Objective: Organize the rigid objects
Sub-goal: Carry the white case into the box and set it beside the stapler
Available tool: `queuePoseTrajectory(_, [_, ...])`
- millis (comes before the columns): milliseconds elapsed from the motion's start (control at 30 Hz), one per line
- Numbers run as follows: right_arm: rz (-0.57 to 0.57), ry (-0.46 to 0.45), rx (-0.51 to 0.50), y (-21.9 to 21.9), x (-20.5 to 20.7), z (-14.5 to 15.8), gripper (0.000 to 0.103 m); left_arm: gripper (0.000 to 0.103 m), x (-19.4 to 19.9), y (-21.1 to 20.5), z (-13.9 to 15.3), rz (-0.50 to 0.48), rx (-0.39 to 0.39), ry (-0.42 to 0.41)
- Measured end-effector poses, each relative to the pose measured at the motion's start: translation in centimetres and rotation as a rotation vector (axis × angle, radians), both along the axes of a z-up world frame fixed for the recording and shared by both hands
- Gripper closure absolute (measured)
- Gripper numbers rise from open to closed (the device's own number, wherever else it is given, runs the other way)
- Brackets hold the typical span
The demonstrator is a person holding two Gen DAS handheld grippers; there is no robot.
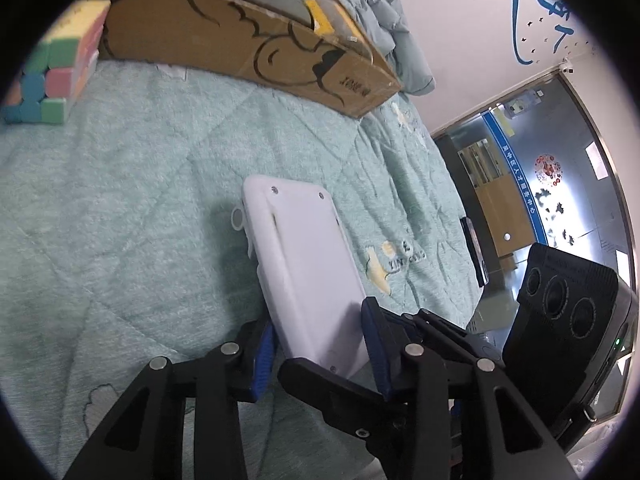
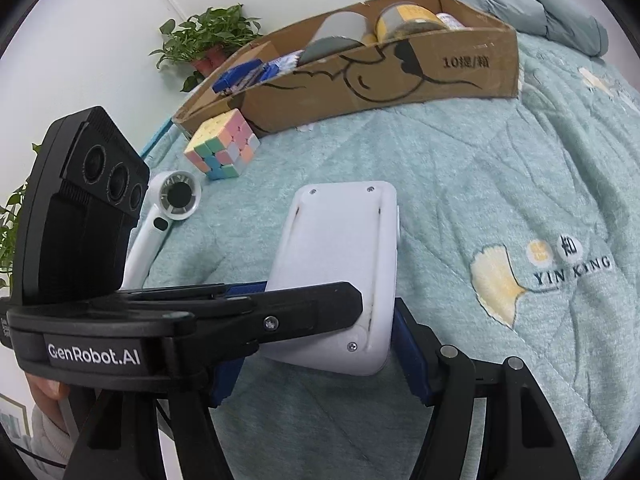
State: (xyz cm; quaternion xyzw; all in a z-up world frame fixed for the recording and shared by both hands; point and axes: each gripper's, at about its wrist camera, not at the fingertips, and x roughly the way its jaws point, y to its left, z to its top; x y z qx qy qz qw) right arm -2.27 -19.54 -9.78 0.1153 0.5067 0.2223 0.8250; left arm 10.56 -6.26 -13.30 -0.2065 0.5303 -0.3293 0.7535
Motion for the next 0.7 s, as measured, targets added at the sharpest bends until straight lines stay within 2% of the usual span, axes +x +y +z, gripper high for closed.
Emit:
queuePoseTrajectory(400, [0.074, -0.233, -0.019, 4.0, 2.9, 6.3, 0.039, 0.065, 2.4, 4.0, 6.5, 0.087, 0.016, -0.218])
queuePoseTrajectory(700, [0.115, -0.328, 0.0, 7.4, 8.0, 10.3, 0.039, 0.065, 6.5, 6.0, 9.9, 0.114, 0.037, -0.289])
